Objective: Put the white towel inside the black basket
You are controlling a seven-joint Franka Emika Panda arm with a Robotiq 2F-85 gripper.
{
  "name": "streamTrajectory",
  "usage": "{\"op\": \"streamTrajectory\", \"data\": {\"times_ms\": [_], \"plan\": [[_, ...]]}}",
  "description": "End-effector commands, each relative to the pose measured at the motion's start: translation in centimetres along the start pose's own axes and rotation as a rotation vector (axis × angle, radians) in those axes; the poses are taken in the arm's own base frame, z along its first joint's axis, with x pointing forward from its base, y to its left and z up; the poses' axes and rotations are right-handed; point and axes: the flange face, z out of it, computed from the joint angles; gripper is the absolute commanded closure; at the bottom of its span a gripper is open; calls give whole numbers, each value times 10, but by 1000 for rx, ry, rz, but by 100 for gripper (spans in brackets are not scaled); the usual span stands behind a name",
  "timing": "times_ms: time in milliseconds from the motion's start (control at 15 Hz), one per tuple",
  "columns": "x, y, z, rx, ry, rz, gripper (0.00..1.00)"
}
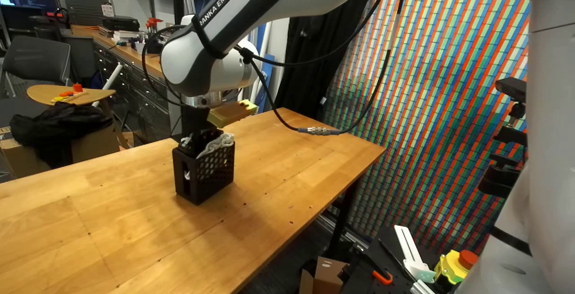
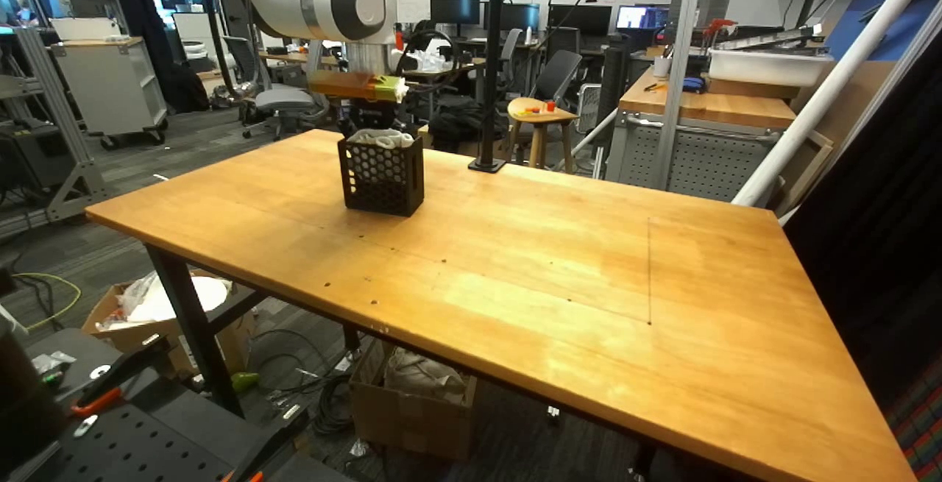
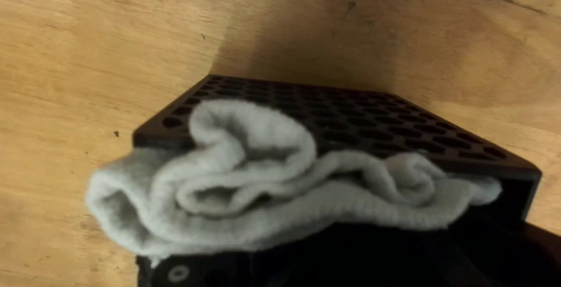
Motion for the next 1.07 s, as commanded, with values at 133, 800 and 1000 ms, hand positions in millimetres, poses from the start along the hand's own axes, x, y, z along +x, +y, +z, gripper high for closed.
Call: {"op": "streamTrajectory", "data": {"times_ms": [133, 800, 1000], "plan": [[7, 5, 21, 69, -20, -33, 95], [-3, 11, -28, -47, 11, -16, 95], [-3, 12, -37, -78, 11, -18, 95]]}}
